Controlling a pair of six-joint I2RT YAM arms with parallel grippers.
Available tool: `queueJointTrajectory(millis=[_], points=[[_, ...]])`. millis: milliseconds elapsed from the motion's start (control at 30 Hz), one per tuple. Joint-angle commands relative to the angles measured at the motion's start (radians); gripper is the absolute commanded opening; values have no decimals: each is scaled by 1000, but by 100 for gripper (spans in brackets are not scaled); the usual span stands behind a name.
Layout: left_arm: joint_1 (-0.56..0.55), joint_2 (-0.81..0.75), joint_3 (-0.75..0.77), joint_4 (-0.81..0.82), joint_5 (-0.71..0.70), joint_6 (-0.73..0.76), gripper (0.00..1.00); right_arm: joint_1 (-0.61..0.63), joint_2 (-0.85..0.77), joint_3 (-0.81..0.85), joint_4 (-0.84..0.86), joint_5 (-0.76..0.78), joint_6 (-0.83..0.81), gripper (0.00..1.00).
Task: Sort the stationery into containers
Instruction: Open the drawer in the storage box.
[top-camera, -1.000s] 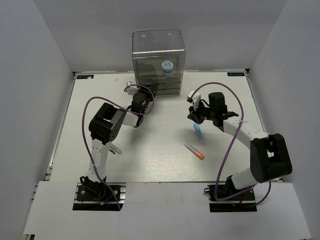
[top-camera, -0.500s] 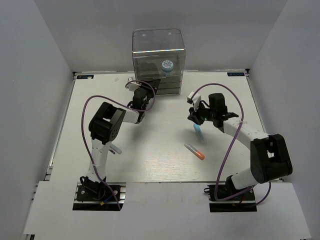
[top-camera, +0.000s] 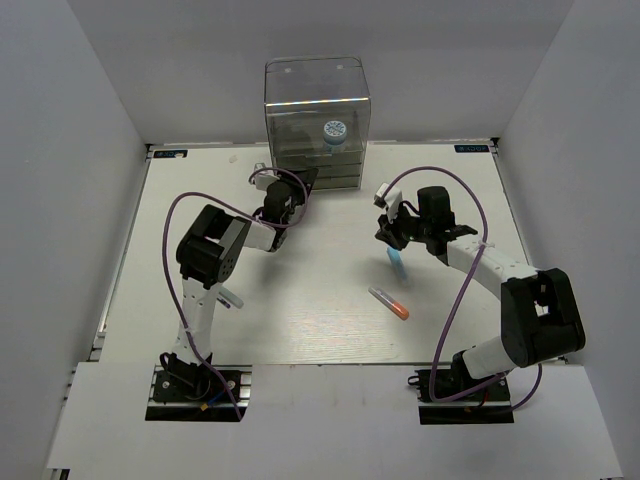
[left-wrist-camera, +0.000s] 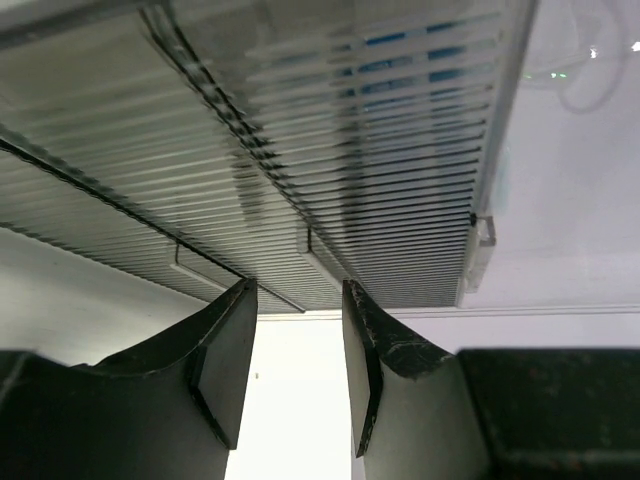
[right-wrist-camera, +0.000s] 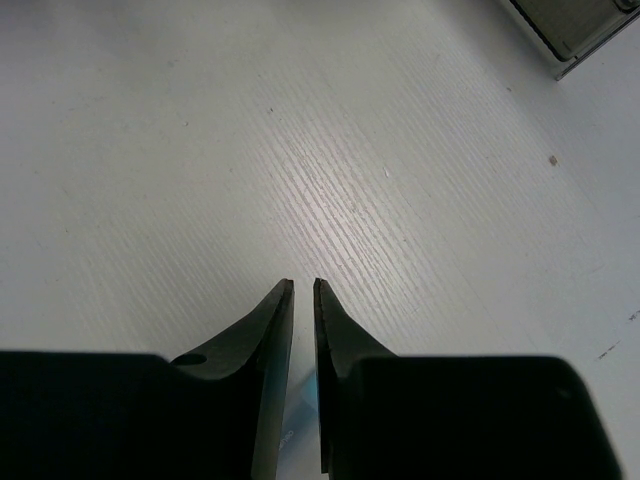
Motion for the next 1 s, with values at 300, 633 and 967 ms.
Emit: queueJointTrajectory(millis=[300, 633, 967], points=[[4, -16, 45, -16, -9, 10, 52, -8, -34, -15, 16, -11, -14, 20], [4, 14, 74, -36, -20, 1, 52, -8, -32, -14, 15, -9, -15, 22], [4, 94, 137, 63, -40, -9, 21, -12, -33, -15, 11, -5, -28, 22]])
